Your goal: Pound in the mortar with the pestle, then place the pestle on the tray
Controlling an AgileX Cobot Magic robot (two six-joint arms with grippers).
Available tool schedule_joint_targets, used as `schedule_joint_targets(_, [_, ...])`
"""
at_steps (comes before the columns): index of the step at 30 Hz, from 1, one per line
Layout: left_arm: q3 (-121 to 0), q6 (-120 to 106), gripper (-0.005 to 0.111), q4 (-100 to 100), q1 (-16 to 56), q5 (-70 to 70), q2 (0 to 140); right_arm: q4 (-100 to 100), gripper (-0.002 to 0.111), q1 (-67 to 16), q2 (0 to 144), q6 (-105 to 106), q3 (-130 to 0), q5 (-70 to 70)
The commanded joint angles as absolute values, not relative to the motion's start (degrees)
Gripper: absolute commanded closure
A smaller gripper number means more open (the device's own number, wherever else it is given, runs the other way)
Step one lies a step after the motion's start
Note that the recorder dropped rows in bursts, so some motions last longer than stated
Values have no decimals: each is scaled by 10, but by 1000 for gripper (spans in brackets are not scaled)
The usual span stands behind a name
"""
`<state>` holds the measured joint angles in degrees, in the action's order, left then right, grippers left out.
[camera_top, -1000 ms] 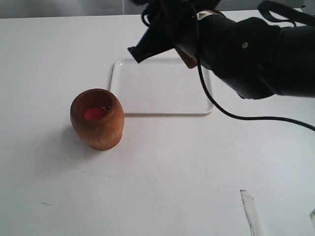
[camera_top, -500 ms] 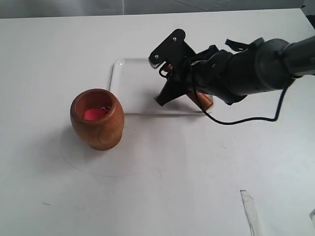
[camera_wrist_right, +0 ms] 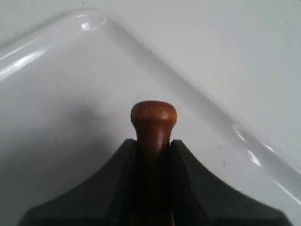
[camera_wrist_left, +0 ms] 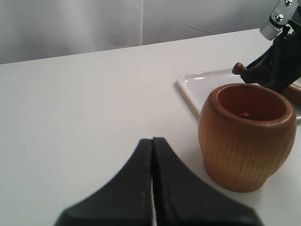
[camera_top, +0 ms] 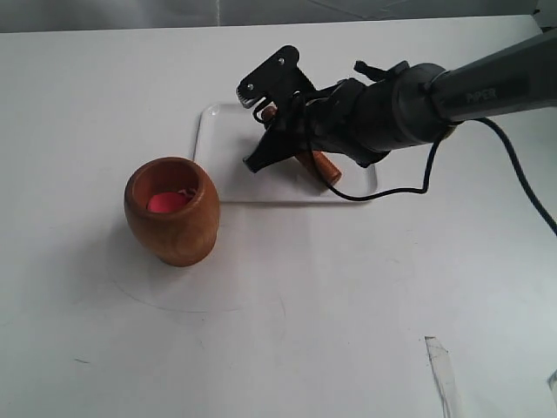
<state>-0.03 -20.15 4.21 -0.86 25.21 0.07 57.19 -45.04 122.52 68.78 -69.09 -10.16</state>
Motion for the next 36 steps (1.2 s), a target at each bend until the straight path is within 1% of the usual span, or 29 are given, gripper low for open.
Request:
schedule_joint_targets(1, [0,-197,107,38,-4,250,0,585,80,-446,1226,685,-694,-87])
schedule_joint_targets(3, [0,-197,107,38,-4,250,0,594,70,-446,1222,685,-695,-92])
schedule_joint_targets(4, [0,-197,107,38,-4,250,0,594,67,-446,1216,685,-695,-92])
schedule_joint_targets(5, [0,-197,107,38,-4,250,0,594,65,-446,1209,685,-695,-92])
schedule_joint_targets(7, [0,-197,107,38,-4,250,0,594,65,-446,1191,685,-695,-92])
schedule_joint_targets(10, [0,-197,107,38,-4,250,0,609,71,-446,1147,685,-694,-77])
schedule_joint_targets(13, [0,-197,107,38,-4,250,0,615,90,-446,1085,685,-682,-59])
schedule_joint_targets(14, [0,-197,107,38,-4,250,0,613,99,-449,1061,691,-674,-58])
schedule_joint_targets(15, [0,-197,107,38,-4,250,0,608,106,-452,1037,696,-663,-58])
schedule_joint_targets(16, [0,-197,107,38,-4,250,0,603,108,-455,1016,704,-652,-59])
schedule_joint_targets(21, [0,-197,107,38,-4,250,0,568,108,-500,877,748,-562,-98])
schedule_joint_targets(24, [0,-197,107,38,-4,250,0,545,108,-548,794,748,-496,-126])
schedule_joint_targets(29, [0,-197,107,38,-4,250,0,545,108,-632,660,747,-390,-128])
schedule_joint_targets(33, [0,-197,107,38,-4,250,0,545,108,-689,581,747,-320,-128])
schedule_joint_targets(36, [0,-197,107,38,-4,250,0,567,108,-714,537,727,-279,-133])
